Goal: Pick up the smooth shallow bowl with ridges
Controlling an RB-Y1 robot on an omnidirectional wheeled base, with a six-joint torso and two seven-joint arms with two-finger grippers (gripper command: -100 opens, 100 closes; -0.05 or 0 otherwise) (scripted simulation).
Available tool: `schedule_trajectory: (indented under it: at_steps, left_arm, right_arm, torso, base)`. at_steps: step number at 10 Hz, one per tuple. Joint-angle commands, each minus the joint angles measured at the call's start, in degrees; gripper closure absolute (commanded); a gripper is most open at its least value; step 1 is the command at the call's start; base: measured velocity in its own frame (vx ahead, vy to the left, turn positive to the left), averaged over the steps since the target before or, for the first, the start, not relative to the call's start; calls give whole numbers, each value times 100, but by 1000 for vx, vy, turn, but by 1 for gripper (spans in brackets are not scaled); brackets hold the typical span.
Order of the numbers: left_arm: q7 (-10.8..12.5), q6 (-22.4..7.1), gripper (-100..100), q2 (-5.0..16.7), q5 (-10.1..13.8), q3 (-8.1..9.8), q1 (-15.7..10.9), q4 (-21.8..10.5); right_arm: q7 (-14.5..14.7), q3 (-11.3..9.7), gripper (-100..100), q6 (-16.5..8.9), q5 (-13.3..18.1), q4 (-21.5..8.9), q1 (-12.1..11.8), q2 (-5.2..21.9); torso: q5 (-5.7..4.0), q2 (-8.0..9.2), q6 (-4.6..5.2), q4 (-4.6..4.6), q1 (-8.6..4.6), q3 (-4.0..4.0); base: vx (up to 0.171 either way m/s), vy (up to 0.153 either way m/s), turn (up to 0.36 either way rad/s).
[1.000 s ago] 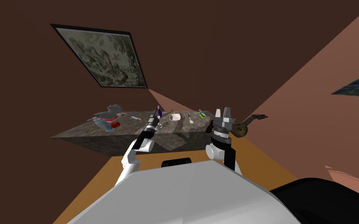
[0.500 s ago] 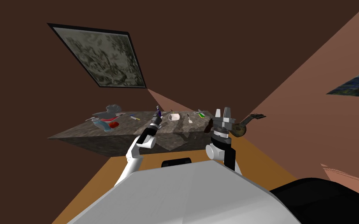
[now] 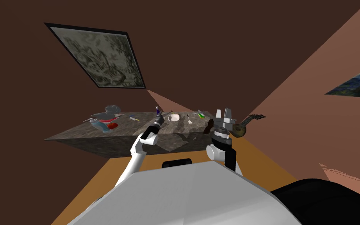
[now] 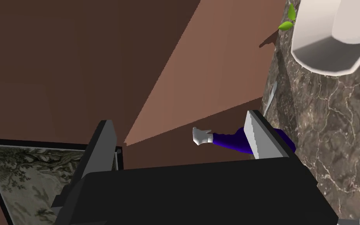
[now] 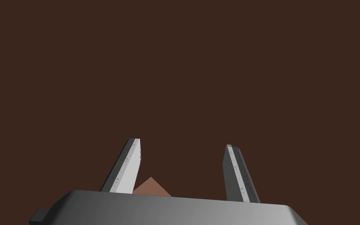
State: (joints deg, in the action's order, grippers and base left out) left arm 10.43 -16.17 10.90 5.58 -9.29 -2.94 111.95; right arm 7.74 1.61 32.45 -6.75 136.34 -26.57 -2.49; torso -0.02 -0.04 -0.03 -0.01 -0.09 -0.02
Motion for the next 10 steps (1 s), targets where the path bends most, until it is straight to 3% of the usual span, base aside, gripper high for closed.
schedule_trajectory:
  at_steps: [1,10]
  left_arm:
    - [53,-286,-100,5,22,-54,-184,-143]
    - [196,-1567,-100,108,120,-182,-835,-746]
  right_arm:
    - [0,0,0,0,0,0,0,0]
    - [0,0,0,0,0,0,0,0]
  torso:
    - [0,0,0,0,0,0]
    - [-1,-7,0,-1,-5,-4]
  base:
    - [12,-34,-5]
    - [19,-34,-1]
